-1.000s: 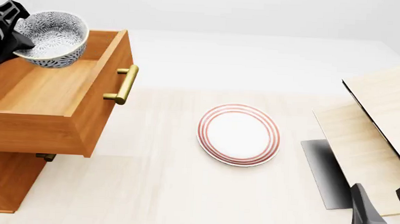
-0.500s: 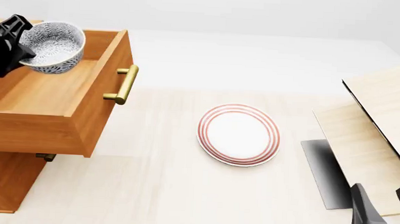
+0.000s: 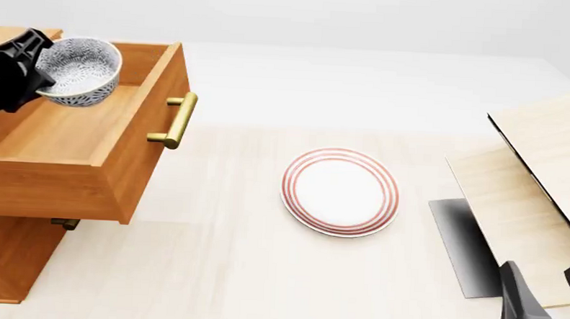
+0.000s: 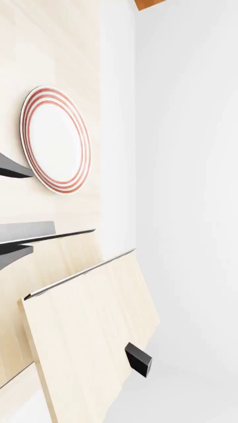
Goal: Open the top drawer of the cabinet and put the bowl in it.
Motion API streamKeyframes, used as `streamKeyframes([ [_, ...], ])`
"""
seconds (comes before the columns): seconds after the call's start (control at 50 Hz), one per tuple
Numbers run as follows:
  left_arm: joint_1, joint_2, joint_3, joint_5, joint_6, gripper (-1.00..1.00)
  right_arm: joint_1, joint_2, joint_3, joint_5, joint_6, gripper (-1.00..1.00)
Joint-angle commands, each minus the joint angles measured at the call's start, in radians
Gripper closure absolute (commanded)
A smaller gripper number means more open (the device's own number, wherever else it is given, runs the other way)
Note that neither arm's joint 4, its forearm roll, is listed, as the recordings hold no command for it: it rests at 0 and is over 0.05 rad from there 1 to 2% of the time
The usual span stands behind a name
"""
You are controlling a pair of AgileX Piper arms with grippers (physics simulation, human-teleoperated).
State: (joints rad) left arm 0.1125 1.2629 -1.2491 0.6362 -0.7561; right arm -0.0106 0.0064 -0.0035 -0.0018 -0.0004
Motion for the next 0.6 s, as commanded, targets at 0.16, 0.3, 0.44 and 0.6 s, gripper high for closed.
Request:
streamKeyframes([
  [0.16,0.005,0.071,0.008,-0.062,0.001,1.00,0.000,0.000,0.000,0.000,0.000,-1.00],
  [0.3,0.013,0.101,-0.003,-0.072,0.009,1.00,0.000,0.000,0.000,0.000,0.000,-1.00],
  [0.44,0.026,0.117,0.009,-0.090,0.006,1.00,0.000,-0.001,0.000,0.000,0.000,-1.00],
  [0.6,0.032,0.142,0.008,-0.103,0.007,1.00,0.000,-0.001,0.000,0.000,0.000,-1.00],
])
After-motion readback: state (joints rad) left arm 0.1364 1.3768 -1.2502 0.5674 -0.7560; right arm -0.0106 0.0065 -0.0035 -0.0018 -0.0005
